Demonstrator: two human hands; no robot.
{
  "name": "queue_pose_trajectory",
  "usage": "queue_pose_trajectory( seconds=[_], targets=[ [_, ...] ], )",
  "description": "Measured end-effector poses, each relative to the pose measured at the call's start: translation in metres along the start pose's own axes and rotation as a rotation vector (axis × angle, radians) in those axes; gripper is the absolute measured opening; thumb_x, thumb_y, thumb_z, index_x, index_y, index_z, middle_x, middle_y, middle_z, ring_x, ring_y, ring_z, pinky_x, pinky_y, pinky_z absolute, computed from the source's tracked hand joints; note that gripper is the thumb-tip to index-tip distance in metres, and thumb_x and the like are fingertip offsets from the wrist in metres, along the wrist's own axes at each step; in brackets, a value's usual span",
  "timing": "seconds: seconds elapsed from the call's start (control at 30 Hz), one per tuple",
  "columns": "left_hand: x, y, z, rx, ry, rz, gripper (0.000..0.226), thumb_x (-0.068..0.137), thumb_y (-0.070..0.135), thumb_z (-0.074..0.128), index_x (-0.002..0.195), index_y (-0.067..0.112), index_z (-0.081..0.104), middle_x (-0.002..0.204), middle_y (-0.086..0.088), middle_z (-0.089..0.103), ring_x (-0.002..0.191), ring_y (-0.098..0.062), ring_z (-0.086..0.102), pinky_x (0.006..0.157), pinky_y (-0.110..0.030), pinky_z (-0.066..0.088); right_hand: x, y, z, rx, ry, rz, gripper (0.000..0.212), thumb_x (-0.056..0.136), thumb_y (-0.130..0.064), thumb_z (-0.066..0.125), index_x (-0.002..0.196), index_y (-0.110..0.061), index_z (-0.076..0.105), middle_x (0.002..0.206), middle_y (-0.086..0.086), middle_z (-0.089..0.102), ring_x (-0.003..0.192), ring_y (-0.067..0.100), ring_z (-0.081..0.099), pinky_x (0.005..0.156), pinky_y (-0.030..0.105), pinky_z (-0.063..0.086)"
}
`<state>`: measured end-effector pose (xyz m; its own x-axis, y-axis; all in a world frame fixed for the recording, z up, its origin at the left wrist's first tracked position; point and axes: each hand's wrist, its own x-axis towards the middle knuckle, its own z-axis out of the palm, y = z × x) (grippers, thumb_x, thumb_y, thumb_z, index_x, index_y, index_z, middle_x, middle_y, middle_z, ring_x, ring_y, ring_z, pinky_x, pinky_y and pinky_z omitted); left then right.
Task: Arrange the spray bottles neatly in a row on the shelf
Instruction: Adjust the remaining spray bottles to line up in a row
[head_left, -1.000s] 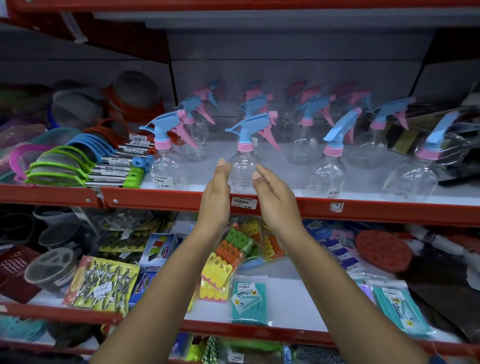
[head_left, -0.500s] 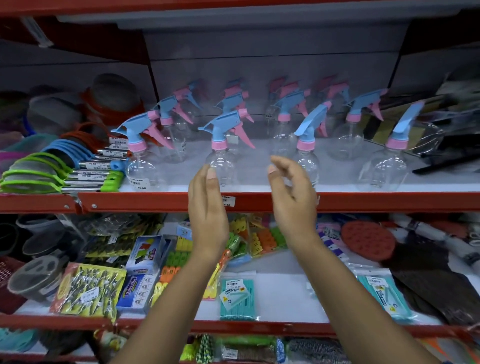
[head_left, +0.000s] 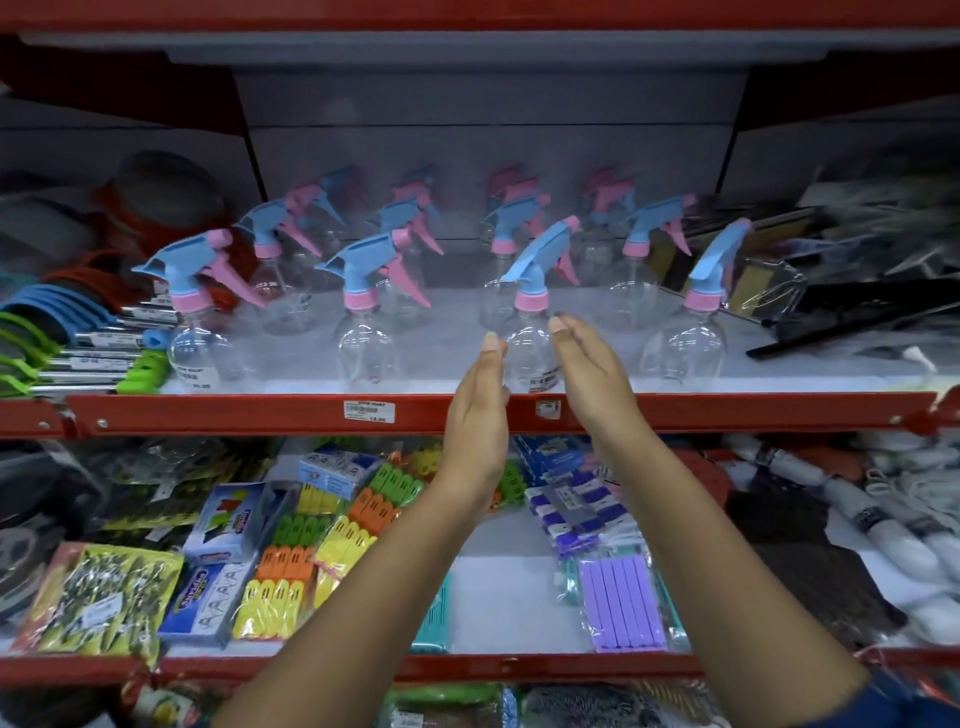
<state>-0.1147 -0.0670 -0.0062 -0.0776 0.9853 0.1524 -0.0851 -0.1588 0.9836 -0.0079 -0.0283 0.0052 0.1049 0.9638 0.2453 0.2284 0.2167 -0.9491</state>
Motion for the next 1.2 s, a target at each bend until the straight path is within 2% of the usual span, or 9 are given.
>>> queue_pose_trajectory(
  seconds=[0.23,0.43,0.57,0.63,0.73,0.87,1.0,1.13,1.2],
  targets=[
    [0.007,0.004,-0.003,0.036,0.008,0.002,0.053,0.095,0.058,0.026,0.136,0.031,0.045,0.127,0.019,0.051,0.107,0.008,0.046,0.096,-0.019,0.033,-0.011,0.001,-0.004,0.022,-0.019,-0.037,0.045,0.097,-0.041,0.043,0.139,-0.024,0.046,0.142,-0.008,0.049,0.115,-0.002,0.042,0.079,0.002,0.034],
    [0.017,0.004,-0.008,0.046,0.003,-0.019,0.054,0.095,0.059,0.026,0.136,0.031,0.047,0.123,0.023,0.049,0.11,0.008,0.047,0.1,-0.021,0.034,-0.02,0.007,0.002,0.003,-0.05,-0.055,0.053,0.091,-0.048,0.045,0.141,-0.03,0.041,0.146,-0.008,0.046,0.131,0.009,0.044,0.109,0.042,0.039],
    [0.014,0.009,-0.002,0.055,-0.007,-0.018,0.03,0.1,0.048,0.023,0.086,0.046,0.049,0.065,0.043,0.06,0.065,0.029,0.053,0.066,-0.002,0.039,-0.023,0.006,0.001,-0.011,-0.051,-0.042,0.052,0.093,-0.044,0.046,0.143,-0.03,0.039,0.149,-0.006,0.043,0.134,0.012,0.041,0.111,0.044,0.036],
    [0.013,0.01,0.001,0.043,0.005,0.006,0.031,0.1,0.047,0.023,0.083,0.046,0.048,0.06,0.045,0.057,0.063,0.03,0.052,0.065,-0.002,0.039,-0.024,0.005,-0.001,-0.016,-0.063,-0.027,0.052,0.094,-0.044,0.046,0.143,-0.029,0.038,0.15,-0.006,0.04,0.136,0.011,0.039,0.113,0.043,0.034],
    [0.01,0.007,0.006,0.059,0.026,0.048,0.029,0.1,0.048,0.024,0.094,0.045,0.052,0.074,0.041,0.063,0.072,0.029,0.054,0.061,0.004,0.038,-0.028,0.007,-0.007,0.003,-0.043,-0.025,0.051,0.094,-0.041,0.048,0.142,-0.028,0.039,0.149,-0.007,0.043,0.135,0.009,0.04,0.112,0.037,0.034],
    [-0.002,-0.01,0.019,0.029,0.183,0.147,0.053,0.094,0.058,0.034,0.139,0.032,0.044,0.141,0.02,0.045,0.128,0.007,0.04,0.108,-0.019,0.03,-0.033,0.013,-0.028,0.056,0.232,-0.15,0.031,0.094,-0.025,0.053,0.124,-0.019,0.058,0.121,-0.006,0.062,0.107,-0.001,0.056,0.079,0.004,0.042],
    [-0.016,-0.017,0.048,0.054,0.254,0.274,0.046,0.095,0.052,0.035,0.132,0.029,0.049,0.138,0.01,0.05,0.129,-0.003,0.043,0.112,-0.032,0.033,-0.028,0.022,-0.061,0.084,0.511,-0.266,0.014,0.092,-0.017,0.053,0.104,-0.017,0.06,0.099,-0.002,0.061,0.088,-0.001,0.054,0.067,0.005,0.039],
    [-0.017,-0.018,0.086,-0.037,0.086,0.201,0.041,0.09,0.056,0.039,0.125,0.038,0.052,0.136,0.014,0.053,0.13,-0.001,0.045,0.113,-0.036,0.033,-0.014,0.031,-0.094,0.097,0.593,-0.242,0.019,0.093,-0.022,0.051,0.112,-0.019,0.054,0.117,0.004,0.057,0.102,0.008,0.053,0.073,0.007,0.04],
    [-0.016,-0.018,0.104,-0.052,-0.016,0.132,0.047,0.096,0.05,0.036,0.135,0.028,0.048,0.143,0.008,0.049,0.132,-0.003,0.043,0.115,-0.035,0.032,-0.004,0.033,-0.108,0.076,0.539,-0.169,0.03,0.095,-0.028,0.048,0.124,-0.019,0.051,0.13,0.001,0.052,0.113,0.007,0.049,0.084,0.008,0.038]
  ],
)
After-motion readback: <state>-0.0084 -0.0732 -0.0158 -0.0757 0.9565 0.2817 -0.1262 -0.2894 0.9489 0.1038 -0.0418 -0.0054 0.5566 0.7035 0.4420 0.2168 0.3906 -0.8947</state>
